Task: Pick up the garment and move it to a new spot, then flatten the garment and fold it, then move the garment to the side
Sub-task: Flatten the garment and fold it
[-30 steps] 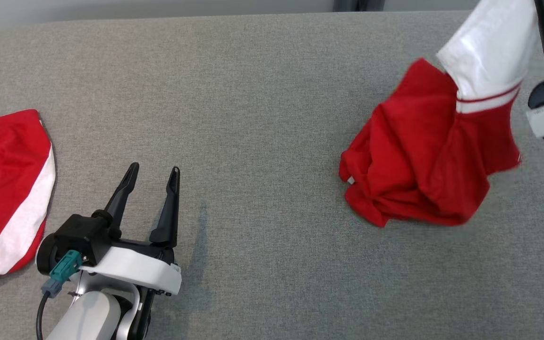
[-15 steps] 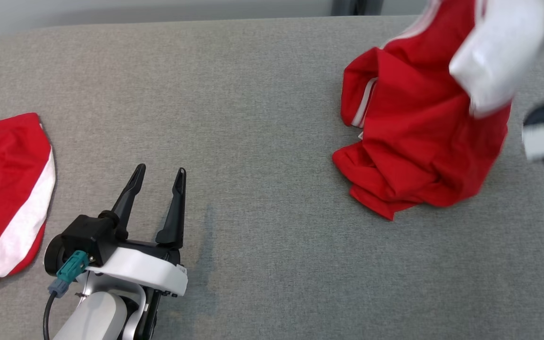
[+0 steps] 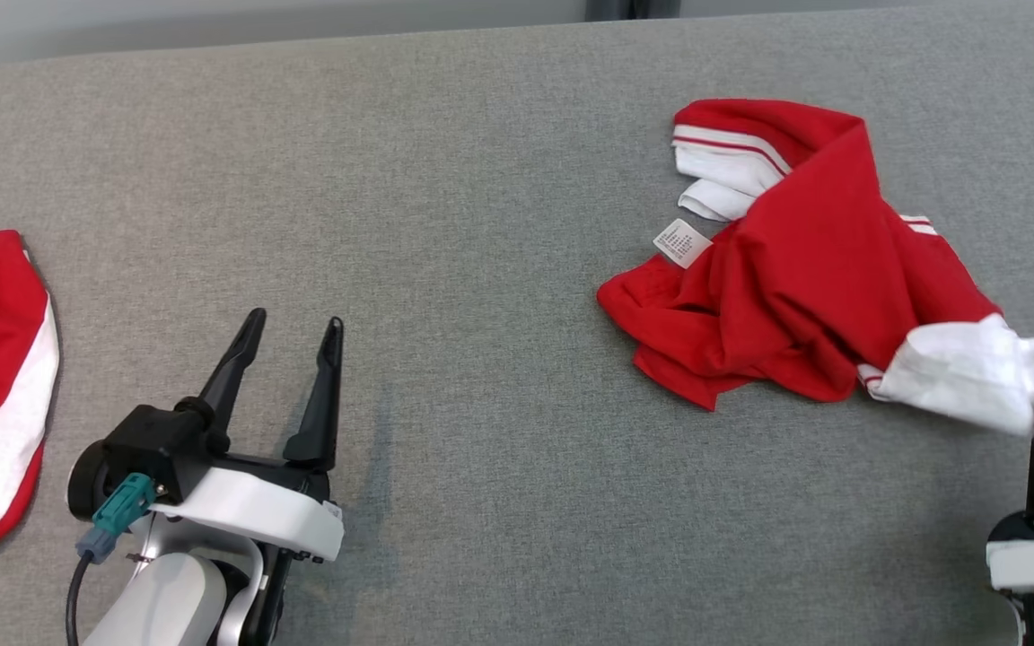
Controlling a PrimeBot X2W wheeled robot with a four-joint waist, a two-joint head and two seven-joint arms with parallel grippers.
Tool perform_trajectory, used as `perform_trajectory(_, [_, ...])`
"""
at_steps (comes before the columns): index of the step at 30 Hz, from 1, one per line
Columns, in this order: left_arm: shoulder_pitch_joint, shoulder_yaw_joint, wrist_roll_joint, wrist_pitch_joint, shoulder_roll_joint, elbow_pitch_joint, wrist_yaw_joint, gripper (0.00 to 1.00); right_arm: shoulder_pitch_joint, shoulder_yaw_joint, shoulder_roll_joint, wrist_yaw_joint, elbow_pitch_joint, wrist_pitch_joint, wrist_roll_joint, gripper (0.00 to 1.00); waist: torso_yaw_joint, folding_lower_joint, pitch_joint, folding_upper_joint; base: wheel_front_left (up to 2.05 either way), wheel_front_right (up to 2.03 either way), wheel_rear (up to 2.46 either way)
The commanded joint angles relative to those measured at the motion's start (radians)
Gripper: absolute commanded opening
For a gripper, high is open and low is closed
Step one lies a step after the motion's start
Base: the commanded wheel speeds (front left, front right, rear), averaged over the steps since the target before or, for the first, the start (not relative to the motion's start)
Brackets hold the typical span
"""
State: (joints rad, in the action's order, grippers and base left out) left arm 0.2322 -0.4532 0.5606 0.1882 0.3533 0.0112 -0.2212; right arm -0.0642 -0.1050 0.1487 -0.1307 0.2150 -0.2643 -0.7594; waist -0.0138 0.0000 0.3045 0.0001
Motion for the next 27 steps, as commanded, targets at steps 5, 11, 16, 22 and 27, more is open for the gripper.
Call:
perform_trajectory(5, [-0.008,0.012,0.008,-0.006,0.017,-0.008,-0.009,1.0,0.01,-0.02,-0.004,0.0,0.004,-0.003,0.1,0.46,-0.007,0.0,-0.013,-0.0001,0.0,0.0,0.0])
perform_trajectory(11, [-0.029,0.021,0.014,-0.006,0.028,-0.019,-0.023,1.0,0.026,-0.043,-0.005,0.0,-0.044,-0.003,0.26,1.0,-0.005,0.0,-0.046,-0.0001,0.0,0.0,0.0])
perform_trajectory(16, [-0.047,0.023,0.017,-0.007,0.029,-0.024,-0.035,1.0,0.035,-0.059,-0.005,0.0,-0.112,-0.003,0.36,1.0,-0.001,0.0,-0.07,-0.0001,0.0,0.0,0.0])
perform_trajectory(22, [-0.076,0.024,0.02,0.0,0.03,-0.031,-0.05,1.0,0.059,-0.043,-0.014,0.0,-0.241,0.043,0.475,1.0,0.011,0.0,-0.101,-0.0001,0.0,0.0,0.0])
perform_trajectory(27, [-0.105,0.018,0.018,0.006,0.025,-0.028,-0.065,1.0,0.103,-0.047,-0.039,0.0,-0.329,0.114,0.521,1.0,0.025,0.0,-0.125,-0.0001,0.0,0.0,0.0])
